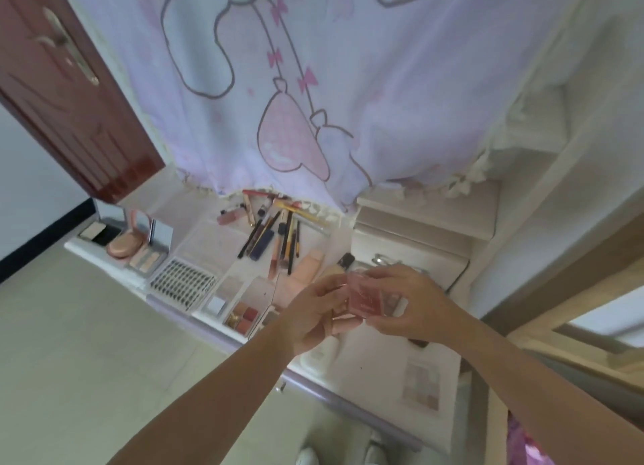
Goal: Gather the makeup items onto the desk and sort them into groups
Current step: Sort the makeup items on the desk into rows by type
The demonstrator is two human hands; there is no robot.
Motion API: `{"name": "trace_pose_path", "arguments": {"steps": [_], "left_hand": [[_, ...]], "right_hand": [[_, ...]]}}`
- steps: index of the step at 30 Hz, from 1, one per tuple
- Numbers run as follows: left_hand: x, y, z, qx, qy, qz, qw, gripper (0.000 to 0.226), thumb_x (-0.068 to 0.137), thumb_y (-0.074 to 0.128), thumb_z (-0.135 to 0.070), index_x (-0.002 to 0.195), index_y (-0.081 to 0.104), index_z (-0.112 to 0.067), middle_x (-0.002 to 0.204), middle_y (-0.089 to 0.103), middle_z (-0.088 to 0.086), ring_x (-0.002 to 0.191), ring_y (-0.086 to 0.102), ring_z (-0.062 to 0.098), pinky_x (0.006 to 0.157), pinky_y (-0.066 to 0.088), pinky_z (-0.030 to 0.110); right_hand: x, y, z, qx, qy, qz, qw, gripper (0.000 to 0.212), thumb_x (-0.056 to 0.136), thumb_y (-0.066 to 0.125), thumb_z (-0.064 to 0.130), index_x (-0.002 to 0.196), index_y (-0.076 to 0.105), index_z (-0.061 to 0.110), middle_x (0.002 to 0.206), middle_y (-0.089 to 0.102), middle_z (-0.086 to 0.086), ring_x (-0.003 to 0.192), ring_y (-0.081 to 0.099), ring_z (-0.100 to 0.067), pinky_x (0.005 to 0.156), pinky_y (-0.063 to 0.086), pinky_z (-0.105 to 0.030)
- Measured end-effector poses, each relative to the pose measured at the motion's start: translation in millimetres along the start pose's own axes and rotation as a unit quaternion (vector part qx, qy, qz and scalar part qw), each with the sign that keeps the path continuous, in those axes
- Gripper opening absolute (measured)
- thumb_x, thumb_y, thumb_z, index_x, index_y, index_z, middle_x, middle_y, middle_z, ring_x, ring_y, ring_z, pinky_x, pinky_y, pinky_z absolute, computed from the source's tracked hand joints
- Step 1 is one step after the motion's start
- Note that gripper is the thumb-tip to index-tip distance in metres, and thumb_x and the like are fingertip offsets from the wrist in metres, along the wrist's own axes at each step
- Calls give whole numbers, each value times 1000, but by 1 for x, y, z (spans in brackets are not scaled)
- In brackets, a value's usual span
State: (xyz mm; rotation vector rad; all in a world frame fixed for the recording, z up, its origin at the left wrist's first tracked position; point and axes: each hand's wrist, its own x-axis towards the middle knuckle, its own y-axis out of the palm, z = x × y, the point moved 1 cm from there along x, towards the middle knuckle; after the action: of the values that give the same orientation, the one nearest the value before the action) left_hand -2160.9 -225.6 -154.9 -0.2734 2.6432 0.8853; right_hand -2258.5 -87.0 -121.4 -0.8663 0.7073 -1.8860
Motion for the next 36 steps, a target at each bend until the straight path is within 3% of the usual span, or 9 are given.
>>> {"name": "trace_pose_path", "arguments": {"steps": [4, 9, 15, 20, 23, 26, 29, 32, 36], "left_hand": [[-5, 10, -7, -19, 13, 43, 999, 27, 72, 56, -15, 99, 60, -12, 80, 71, 5, 71, 69, 16, 62, 59, 27], [-8, 12, -16, 183, 80, 14, 980, 42, 73, 62, 11, 100, 60, -21, 78, 73, -6, 71, 68, 6, 63, 55, 17], [-11, 11, -21, 277, 98, 58, 954, 54, 70, 57, 24, 103, 55, -19, 74, 72, -11, 70, 67, 1, 63, 53, 14], [-12, 9, -15, 267, 120, 52, 955, 55, 68, 51, 31, 101, 55, -13, 75, 73, -7, 70, 68, 4, 67, 55, 17], [-12, 7, -10, 270, 114, 62, 954, 57, 68, 50, 33, 102, 55, -13, 76, 73, -7, 71, 68, 4, 67, 55, 17], [-13, 3, -4, 272, 100, 60, 955, 57, 68, 51, 31, 104, 54, -13, 80, 73, -7, 75, 68, 5, 70, 55, 19], [-12, -3, 4, 250, 67, 45, 965, 56, 71, 49, 30, 105, 55, -14, 80, 73, -7, 76, 68, 4, 72, 55, 18], [-11, -10, 19, 216, 24, 8, 976, 52, 74, 48, 28, 114, 53, -5, 80, 73, -4, 75, 68, 5, 73, 55, 19], [-13, -23, 53, 176, -57, -77, 980, 47, 76, 49, 25, 118, 51, 5, 89, 65, 8, 65, 63, 7, 66, 50, 16]], "right_hand": [[-2, -12, 13, -56, -37, -44, 997, 43, 54, 74, 19, 95, 71, 5, 92, 70, -16, 78, 66, -31, 72, 54, -38], [-7, -17, 13, -60, 18, -58, 996, 38, 57, 72, 25, 90, 72, 7, 87, 70, -13, 76, 65, -32, 68, 53, -40], [-11, -17, 18, 5, 60, -23, 998, 34, 59, 75, 23, 90, 73, 9, 91, 70, -13, 82, 63, -32, 75, 46, -34], [-11, -20, 22, 47, 94, -10, 994, 28, 61, 81, 15, 89, 74, 12, 90, 70, -11, 84, 61, -27, 78, 48, -35], [-11, -18, 19, 68, 110, 16, 991, 25, 61, 78, 21, 83, 74, 10, 84, 69, -14, 81, 60, -26, 74, 44, -35], [-13, -17, 14, 112, 161, 45, 980, 39, 57, 69, 36, 90, 74, 15, 91, 70, -9, 84, 60, -18, 76, 46, -29], [-15, -12, 2, 160, 217, 77, 960, 31, 68, 73, 30, 98, 71, 23, 90, 72, 3, 86, 64, -15, 79, 51, -25], [-19, -5, -17, 209, 270, 117, 933, 18, 80, 65, 24, 91, 67, 38, 77, 67, 16, 73, 60, -2, 66, 44, -11], [-29, 24, -41, 265, 346, 167, 884, 17, 86, 58, 25, 96, 70, 18, 84, 68, 10, 70, 63, 2, 63, 49, -7]]}}
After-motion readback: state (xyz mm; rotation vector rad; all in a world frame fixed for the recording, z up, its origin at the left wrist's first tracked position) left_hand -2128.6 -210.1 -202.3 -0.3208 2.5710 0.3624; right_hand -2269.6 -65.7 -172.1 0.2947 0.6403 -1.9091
